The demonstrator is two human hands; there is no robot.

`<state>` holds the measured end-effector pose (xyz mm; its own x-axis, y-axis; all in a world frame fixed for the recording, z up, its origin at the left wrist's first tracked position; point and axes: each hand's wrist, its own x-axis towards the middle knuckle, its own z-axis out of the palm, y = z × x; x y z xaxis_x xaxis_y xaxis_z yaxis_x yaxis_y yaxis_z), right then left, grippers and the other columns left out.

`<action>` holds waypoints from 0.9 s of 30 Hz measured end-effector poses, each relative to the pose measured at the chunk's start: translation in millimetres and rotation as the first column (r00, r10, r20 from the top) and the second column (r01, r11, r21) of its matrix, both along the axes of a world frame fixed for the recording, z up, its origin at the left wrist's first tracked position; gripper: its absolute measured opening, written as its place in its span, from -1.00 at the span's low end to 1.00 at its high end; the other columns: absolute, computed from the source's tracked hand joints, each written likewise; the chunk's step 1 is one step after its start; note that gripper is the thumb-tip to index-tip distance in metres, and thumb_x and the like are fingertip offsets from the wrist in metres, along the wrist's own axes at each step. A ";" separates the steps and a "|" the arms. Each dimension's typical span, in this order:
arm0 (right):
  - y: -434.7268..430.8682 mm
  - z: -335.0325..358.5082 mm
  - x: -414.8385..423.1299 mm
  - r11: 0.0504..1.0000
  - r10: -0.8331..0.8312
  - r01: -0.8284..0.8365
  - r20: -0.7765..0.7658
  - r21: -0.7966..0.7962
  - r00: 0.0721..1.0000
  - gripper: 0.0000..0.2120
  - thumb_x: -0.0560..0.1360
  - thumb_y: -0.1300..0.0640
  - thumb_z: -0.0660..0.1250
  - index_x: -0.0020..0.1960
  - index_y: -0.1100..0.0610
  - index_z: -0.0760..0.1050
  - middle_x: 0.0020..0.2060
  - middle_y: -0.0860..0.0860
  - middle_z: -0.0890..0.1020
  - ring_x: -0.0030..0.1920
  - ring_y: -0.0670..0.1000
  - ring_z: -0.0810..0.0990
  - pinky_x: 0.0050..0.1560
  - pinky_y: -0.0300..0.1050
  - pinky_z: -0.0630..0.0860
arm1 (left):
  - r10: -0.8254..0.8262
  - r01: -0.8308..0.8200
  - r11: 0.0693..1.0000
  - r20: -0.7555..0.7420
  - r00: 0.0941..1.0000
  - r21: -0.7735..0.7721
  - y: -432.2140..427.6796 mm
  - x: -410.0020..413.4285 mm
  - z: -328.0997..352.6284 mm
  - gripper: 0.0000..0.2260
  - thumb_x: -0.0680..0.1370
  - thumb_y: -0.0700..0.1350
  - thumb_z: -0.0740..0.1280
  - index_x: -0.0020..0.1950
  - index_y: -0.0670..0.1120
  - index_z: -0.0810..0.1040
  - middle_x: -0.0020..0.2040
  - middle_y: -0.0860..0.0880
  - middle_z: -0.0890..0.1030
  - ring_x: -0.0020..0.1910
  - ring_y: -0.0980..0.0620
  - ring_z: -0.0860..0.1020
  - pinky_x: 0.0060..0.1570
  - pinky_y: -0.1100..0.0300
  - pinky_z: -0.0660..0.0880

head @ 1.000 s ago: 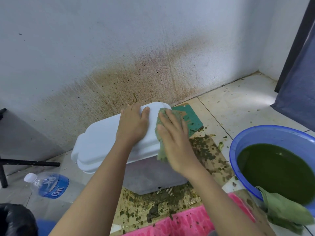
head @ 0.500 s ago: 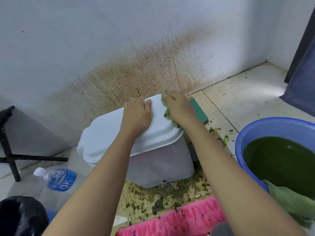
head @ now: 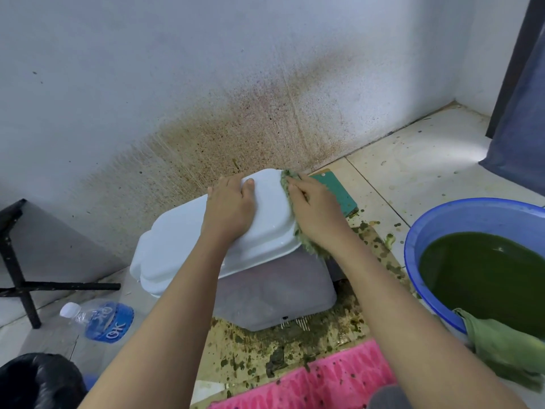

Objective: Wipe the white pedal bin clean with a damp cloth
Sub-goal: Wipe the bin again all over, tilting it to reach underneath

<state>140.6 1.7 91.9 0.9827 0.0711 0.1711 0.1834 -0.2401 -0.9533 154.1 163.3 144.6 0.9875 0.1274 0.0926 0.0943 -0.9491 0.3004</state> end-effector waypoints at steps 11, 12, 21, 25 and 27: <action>10.5 1.6 -19.0 0.967 -0.028 0.036 -0.036 0.252 0.999 -0.66 0.63 0.02 0.22 0.38 0.04 0.49 0.51 -0.06 0.31 0.51 -0.11 0.19 0.44 -0.19 0.12 | -0.031 0.029 0.999 -0.089 0.996 -0.021 7.9 -4.7 15.0 -0.61 0.71 0.04 0.04 0.40 -0.12 0.46 0.36 -0.16 0.50 0.43 -0.18 0.35 0.53 -0.17 -0.02; 15.7 4.8 -22.5 0.967 -0.043 0.049 -0.026 0.248 0.999 -0.67 0.64 0.04 0.22 0.37 0.06 0.49 0.50 -0.05 0.32 0.51 -0.10 0.19 0.43 -0.21 0.11 | -0.008 0.004 0.999 -0.112 0.994 -0.037 9.2 -4.1 20.9 -0.64 0.71 0.01 0.05 0.34 -0.13 0.50 0.32 -0.16 0.53 0.39 -0.19 0.40 0.51 -0.20 0.06; 112.6 42.3 -66.0 0.990 0.040 -0.084 0.345 0.116 0.938 -0.71 0.65 0.15 0.18 0.26 0.26 0.53 0.41 0.14 0.40 0.44 0.09 0.34 0.33 -0.05 0.39 | 0.285 -0.294 0.784 -0.104 0.953 -0.546 59.1 -27.7 67.5 -0.69 0.62 -0.03 0.26 -0.23 -0.07 0.68 -0.19 -0.07 0.72 -0.23 -0.01 0.65 -0.21 0.15 0.53; 135.8 32.6 -80.0 0.992 -0.067 -0.001 0.548 0.124 0.834 -0.80 0.62 0.23 0.24 0.11 0.33 0.57 0.24 0.26 0.52 0.29 0.19 0.45 0.34 0.20 0.39 | 0.272 -0.319 0.788 -0.167 0.948 -0.526 79.6 -38.9 75.4 -0.48 0.51 0.39 0.25 0.04 -0.03 0.66 0.06 -0.09 0.68 0.01 -0.10 0.66 0.06 0.01 0.54; 141.7 25.3 -80.9 0.995 -0.061 -0.005 0.635 0.101 0.770 -0.80 0.60 0.26 0.28 0.12 0.35 0.58 0.22 0.29 0.54 0.30 0.19 0.45 0.42 0.24 0.29 | 0.228 -0.344 0.732 -0.264 0.937 -0.588 85.1 -45.0 78.6 -0.28 0.36 0.51 0.30 0.19 -0.06 0.64 0.15 -0.12 0.67 0.09 -0.13 0.67 0.17 -0.07 0.54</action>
